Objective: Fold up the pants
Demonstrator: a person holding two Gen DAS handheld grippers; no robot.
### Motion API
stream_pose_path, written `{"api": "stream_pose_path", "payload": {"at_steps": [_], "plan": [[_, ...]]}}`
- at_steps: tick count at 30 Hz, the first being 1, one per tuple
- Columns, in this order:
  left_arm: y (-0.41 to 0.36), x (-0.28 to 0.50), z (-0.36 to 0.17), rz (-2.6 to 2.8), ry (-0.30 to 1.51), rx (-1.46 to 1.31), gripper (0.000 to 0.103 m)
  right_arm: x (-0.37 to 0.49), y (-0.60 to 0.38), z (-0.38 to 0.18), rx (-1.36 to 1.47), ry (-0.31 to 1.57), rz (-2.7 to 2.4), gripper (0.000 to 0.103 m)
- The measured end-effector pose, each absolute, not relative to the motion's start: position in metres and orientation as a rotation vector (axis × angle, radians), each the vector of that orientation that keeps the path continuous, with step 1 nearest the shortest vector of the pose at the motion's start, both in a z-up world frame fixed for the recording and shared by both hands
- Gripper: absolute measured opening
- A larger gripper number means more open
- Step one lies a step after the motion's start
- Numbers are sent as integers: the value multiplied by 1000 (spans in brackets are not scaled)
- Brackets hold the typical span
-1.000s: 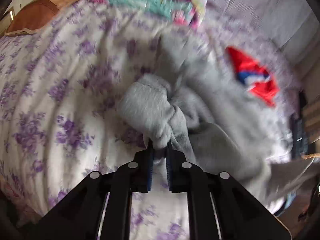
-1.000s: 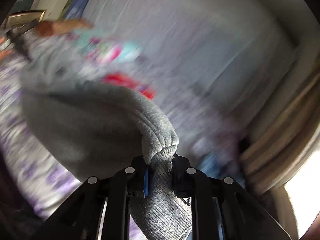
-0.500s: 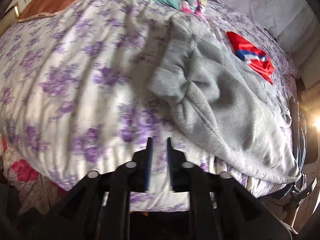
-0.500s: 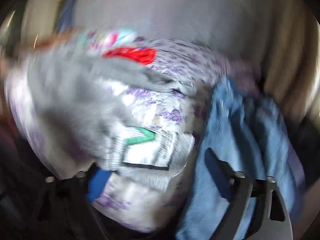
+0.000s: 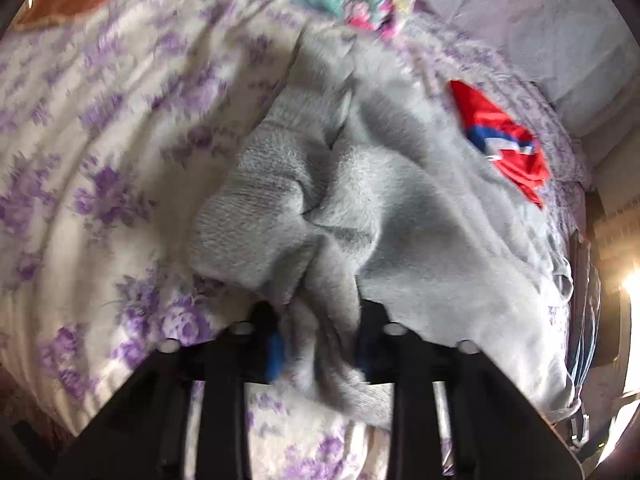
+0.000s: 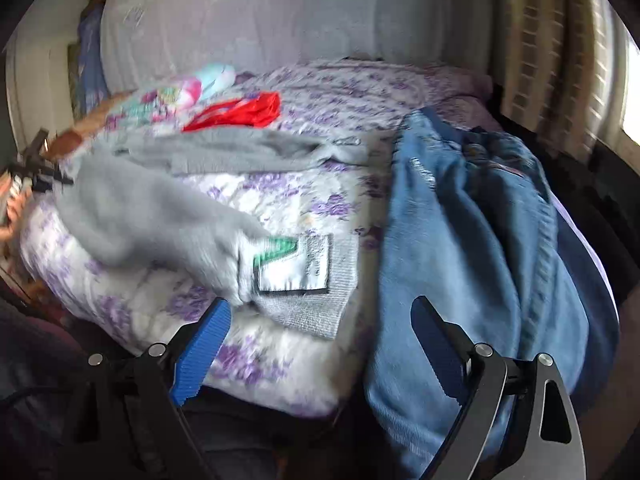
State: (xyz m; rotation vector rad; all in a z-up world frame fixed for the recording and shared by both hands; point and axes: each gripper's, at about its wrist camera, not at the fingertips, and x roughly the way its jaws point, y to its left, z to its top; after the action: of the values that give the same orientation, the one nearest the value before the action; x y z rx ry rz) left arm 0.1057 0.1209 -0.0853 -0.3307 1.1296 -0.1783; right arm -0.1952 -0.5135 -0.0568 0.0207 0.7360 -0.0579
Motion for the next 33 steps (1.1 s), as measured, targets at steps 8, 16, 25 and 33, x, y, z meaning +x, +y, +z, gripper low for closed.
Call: {"api": "stream_pose_path", "payload": {"at_steps": [8, 16, 25, 33], "plan": [[168, 62, -38, -179, 1028, -369, 22, -210, -510, -57, 441, 760, 104, 99], [176, 68, -78, -169, 1125, -364, 23, -160, -469, -115, 377, 1016, -11, 61], [172, 73, -71, -178, 1102, -359, 24, -136, -451, -30, 170, 796, 46, 19], [176, 37, -65, -122, 1036, -359, 26, -89, -497, 31, 142, 802, 74, 38]]}}
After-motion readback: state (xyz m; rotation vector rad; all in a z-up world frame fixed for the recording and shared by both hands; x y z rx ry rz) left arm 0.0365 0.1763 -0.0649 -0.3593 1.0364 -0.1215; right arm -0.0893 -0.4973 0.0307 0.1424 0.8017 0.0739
